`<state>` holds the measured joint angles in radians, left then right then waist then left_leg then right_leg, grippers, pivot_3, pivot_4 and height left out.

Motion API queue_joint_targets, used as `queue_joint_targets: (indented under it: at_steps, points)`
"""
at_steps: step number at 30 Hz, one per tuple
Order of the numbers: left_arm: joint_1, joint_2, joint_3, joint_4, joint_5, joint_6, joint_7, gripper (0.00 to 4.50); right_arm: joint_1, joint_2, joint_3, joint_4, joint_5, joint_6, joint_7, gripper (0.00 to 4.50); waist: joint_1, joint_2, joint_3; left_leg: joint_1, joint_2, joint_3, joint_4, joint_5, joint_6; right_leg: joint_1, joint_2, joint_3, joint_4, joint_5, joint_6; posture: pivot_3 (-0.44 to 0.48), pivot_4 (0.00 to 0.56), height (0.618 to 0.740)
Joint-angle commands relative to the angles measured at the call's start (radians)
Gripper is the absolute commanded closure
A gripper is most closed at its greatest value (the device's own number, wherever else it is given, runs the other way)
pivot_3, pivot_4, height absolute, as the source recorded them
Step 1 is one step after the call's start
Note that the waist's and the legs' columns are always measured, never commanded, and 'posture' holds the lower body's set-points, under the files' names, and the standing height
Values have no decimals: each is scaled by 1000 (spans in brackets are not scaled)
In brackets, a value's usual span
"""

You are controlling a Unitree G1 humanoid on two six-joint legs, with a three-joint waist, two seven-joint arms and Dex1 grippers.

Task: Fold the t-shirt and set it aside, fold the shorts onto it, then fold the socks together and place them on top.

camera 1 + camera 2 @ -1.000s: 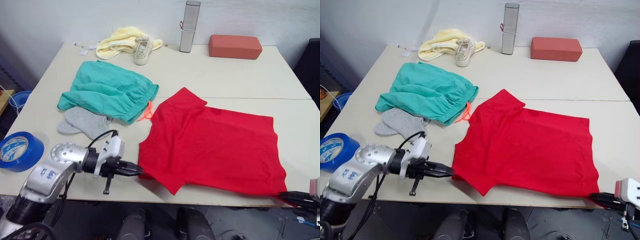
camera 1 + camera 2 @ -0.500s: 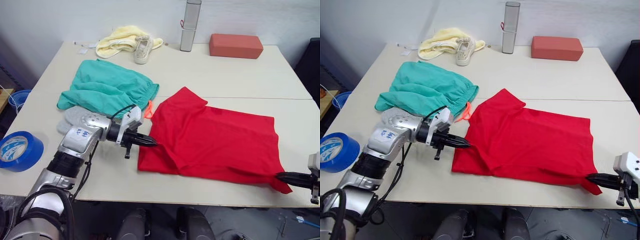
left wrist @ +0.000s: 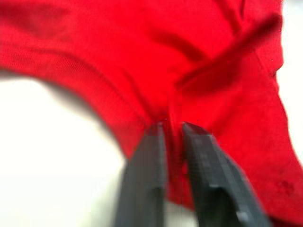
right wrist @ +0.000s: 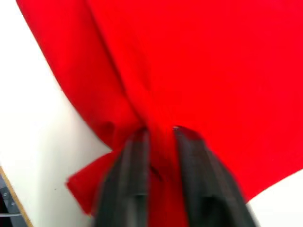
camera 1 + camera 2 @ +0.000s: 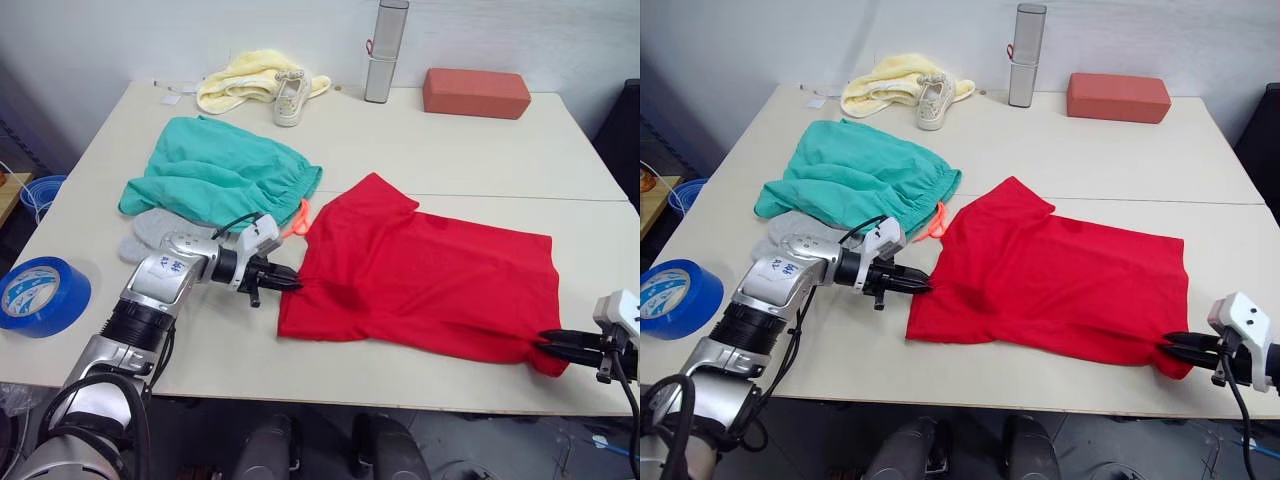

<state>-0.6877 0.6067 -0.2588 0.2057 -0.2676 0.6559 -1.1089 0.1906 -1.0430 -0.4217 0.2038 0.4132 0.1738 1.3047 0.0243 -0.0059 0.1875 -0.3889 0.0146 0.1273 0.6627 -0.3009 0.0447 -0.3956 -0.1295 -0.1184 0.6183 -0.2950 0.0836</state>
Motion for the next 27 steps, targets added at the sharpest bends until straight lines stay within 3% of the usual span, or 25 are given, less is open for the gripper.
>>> queue_joint_targets:
  at_steps: [1, 4, 6, 10, 14, 21, 22, 27]
  points:
    - [10, 4, 53, -49, -12, -60, 1, 2238, 30, 0, -107, -26, 43, -1, 13, 2156, 2, 0, 0, 0, 0, 0, 0, 0, 0, 0, 0, 0, 0, 0, 0, 0, 150, 740]
    - [35, -11, 123, -59, -56, -243, -61, 1255, 55, 22, -193, -91, 88, 5, 7, 1030, 1, 0, 0, 0, 0, -1, 0, 0, 0, 1, 0, -1, 0, 0, 0, 0, 150, 740]
    - [50, -16, 155, -69, -85, -324, -109, 1249, 63, 43, -232, -146, 126, 30, -4, 404, 1, 0, 0, 0, 0, -1, 0, 0, -1, 1, 0, -1, -1, 0, 0, 0, 150, 740]
    - [104, -30, 148, -161, -151, -304, -170, 1249, 75, 103, -230, -306, 208, 110, -42, 404, -1, 0, 0, 0, 0, -2, 0, -1, -1, 1, 0, -1, -1, 0, 0, 0, 150, 740]
    - [147, -74, 92, -217, -121, -302, -132, 2129, 86, 171, -147, -445, 219, 138, -85, 1339, 1, 0, 0, 0, 0, -2, 0, 0, -1, 2, 0, -2, -1, 0, 0, 0, 150, 740]
    - [223, -128, 47, -231, -36, -299, 13, 4419, 133, 207, -30, -415, 21, -43, -122, 3995, 3, 0, 0, 0, -1, -2, 0, -1, 1, 2, 0, -2, -1, 1, 1, 0, 150, 740]
    - [233, -130, 43, -229, -22, -303, 29, 4500, 133, 211, -29, -402, 2, -59, -138, 4368, 3, 0, 0, 0, -1, -2, 1, -1, 1, 2, 0, -2, -1, 1, 1, 0, 150, 740]
    - [289, -130, 21, -228, 51, -290, 121, 4500, 135, 195, -50, -287, -105, -137, -213, 4475, 1, 0, 0, 0, -1, -2, 1, -1, 1, 2, 0, -2, -1, 1, 1, 0, 150, 740]
